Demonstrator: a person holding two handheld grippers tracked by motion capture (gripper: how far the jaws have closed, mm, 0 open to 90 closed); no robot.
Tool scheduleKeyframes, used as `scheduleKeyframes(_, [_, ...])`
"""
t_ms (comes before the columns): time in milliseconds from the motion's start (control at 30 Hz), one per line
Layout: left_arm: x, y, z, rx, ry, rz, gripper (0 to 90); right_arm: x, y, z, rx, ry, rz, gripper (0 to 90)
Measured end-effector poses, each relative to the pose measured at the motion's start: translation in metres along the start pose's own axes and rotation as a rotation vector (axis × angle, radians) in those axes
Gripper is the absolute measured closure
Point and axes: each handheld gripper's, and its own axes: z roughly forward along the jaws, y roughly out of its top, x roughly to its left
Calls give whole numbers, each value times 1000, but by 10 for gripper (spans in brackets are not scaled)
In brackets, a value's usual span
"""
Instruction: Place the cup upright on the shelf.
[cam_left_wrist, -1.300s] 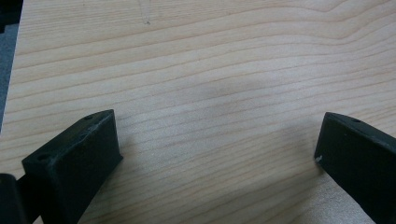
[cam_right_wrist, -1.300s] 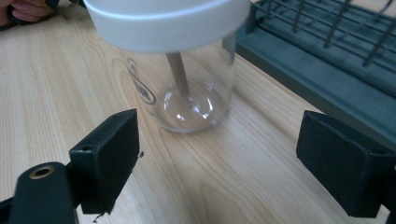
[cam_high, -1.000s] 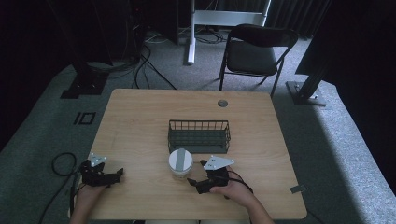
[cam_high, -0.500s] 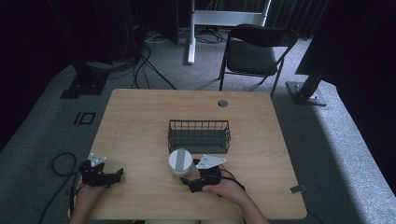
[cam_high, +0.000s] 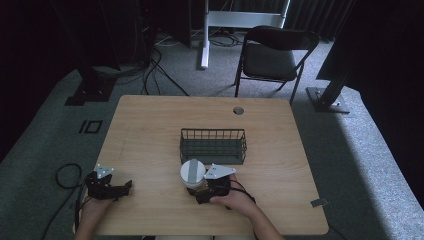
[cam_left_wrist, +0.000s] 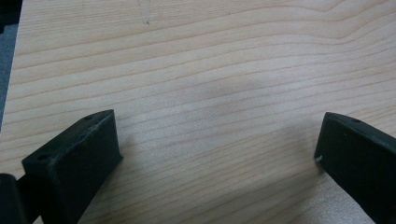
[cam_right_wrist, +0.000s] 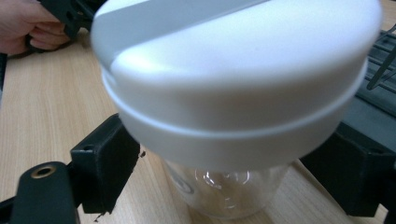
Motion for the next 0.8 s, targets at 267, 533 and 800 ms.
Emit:
scheduleKeyframes(267, [0, 0, 0, 0, -2, 2, 1, 1, 4, 7, -22, -10, -16, 132])
scheduleKeyframes(533, [0, 0, 0, 1, -2, 3, 1, 1, 5, 11, -31, -12, -26, 132])
scheduleKeyframes(800, [0, 0, 0, 0, -2, 3, 1, 2, 5, 13, -39, -24, -40, 146])
